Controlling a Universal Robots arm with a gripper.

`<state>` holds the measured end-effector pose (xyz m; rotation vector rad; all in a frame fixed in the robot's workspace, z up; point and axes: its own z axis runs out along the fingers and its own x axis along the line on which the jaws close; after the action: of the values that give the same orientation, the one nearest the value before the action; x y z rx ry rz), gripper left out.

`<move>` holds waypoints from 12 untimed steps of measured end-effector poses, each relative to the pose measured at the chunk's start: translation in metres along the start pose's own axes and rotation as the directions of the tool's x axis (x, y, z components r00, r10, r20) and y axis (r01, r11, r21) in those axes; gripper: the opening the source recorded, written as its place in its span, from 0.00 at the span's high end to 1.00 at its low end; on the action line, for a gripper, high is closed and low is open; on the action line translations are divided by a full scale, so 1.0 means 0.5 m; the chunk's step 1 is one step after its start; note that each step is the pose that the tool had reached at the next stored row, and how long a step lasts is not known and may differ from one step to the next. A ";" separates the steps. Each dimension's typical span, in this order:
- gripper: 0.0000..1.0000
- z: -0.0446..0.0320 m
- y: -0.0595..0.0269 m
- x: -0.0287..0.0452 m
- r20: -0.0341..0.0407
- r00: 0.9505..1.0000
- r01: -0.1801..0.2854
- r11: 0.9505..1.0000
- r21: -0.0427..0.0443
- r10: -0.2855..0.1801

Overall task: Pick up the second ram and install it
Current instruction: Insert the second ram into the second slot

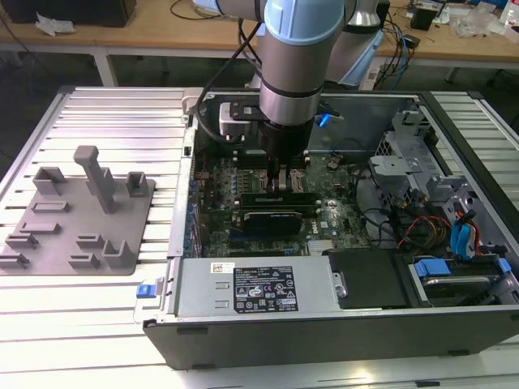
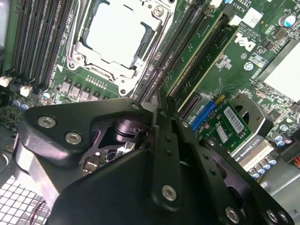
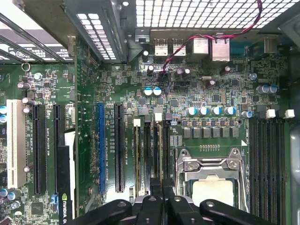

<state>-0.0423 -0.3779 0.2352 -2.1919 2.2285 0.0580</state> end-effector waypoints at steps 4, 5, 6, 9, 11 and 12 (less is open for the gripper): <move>0.91 0.012 0.000 0.000 0.000 1.000 0.000 1.000 0.000 0.000; 0.91 0.014 0.000 0.000 0.000 1.000 0.000 1.000 0.000 0.000; 0.91 0.014 0.000 0.000 0.000 1.000 0.000 1.000 0.000 0.000; 0.91 0.019 0.000 0.001 0.000 1.000 0.000 1.000 0.000 0.000; 0.91 0.019 0.000 0.001 0.000 1.000 0.000 1.000 0.000 0.000; 0.91 0.019 0.000 0.001 0.000 1.000 0.000 1.000 0.000 0.000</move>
<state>-0.0423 -0.3778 0.2256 -2.1918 2.2285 0.0580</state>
